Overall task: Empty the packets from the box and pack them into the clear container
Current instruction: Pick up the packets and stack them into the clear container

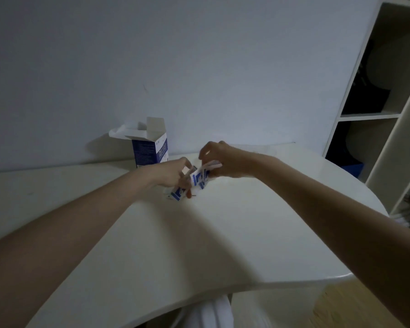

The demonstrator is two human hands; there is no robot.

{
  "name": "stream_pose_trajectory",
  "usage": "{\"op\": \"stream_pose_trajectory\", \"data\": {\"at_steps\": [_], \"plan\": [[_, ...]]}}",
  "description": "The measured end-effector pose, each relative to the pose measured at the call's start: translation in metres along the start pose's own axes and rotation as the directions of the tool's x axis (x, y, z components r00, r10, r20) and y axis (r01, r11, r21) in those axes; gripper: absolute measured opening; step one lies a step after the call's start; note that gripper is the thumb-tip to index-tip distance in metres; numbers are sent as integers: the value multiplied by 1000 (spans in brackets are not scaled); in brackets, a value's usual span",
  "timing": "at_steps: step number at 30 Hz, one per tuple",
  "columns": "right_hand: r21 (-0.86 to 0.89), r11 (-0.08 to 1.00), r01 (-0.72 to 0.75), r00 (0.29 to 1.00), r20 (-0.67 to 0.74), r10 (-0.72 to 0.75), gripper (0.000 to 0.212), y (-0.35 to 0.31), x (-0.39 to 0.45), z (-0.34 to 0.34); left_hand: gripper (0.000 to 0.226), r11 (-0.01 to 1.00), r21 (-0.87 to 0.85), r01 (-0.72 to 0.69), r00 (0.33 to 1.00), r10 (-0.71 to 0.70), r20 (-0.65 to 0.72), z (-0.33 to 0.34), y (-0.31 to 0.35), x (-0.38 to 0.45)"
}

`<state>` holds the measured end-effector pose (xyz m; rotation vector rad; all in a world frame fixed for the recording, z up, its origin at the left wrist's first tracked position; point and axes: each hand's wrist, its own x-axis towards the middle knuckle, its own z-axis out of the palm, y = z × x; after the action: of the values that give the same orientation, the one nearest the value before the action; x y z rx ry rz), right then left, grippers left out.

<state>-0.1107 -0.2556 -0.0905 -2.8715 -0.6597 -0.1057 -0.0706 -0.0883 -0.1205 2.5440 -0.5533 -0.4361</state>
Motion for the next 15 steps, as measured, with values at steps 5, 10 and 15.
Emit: {"op": "stream_pose_trajectory", "data": {"at_steps": [5, 10, 15], "plan": [[31, 999, -13, 988, 152, 8, 37, -8, 3, 4, 38, 994, 52, -95, 990, 89, 110, 10, 7, -6], [16, 997, -70, 985, 160, 66, 27, 3, 2, 18, 59, 994, 87, -60, 995, 52, 88, 8, 16, -1], [-53, 992, -111, 987, -123, 104, 11, 25, -2, 16, 42, 962, 242, -122, 991, 130, -18, 5, 28, 18]]}}
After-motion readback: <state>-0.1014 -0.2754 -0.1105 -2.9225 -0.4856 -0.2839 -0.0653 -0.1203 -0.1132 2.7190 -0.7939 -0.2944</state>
